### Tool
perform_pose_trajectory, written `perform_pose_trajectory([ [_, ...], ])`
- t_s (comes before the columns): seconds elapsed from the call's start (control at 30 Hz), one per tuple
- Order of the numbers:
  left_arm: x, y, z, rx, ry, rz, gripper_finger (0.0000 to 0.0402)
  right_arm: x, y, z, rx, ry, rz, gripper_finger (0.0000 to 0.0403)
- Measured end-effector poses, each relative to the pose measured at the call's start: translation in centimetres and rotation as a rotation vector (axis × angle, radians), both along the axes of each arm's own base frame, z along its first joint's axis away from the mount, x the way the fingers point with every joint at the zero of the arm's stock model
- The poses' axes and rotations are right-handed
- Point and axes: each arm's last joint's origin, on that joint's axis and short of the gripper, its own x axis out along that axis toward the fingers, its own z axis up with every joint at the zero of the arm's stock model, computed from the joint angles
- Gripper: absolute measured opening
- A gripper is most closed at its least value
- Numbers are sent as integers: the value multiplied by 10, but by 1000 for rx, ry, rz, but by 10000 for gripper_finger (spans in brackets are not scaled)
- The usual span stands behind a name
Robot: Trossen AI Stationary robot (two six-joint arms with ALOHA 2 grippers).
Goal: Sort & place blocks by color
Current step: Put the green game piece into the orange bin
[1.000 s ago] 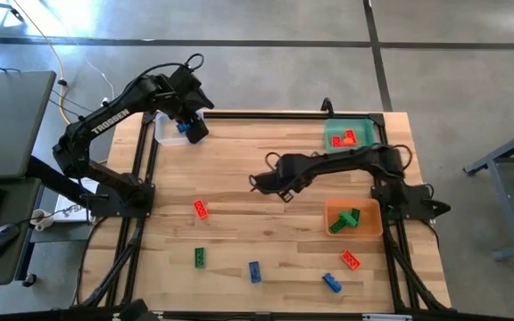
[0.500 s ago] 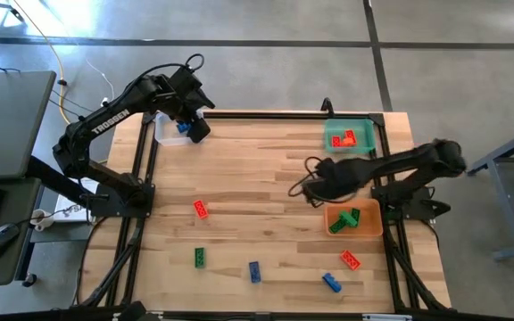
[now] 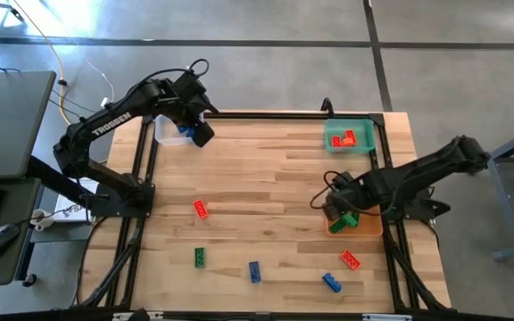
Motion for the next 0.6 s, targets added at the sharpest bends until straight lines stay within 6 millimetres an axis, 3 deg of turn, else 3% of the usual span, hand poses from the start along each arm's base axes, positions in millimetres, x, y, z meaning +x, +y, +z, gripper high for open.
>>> perform_pose_trajectory([
  [0.27, 11, -13, 0, -20, -13, -6, 243, -7, 14, -14, 85, 24, 79, 111],
  [0.6, 24, -42, -2, -72, 26, -79, 243, -9, 21, -14, 132, 35, 141, 111],
])
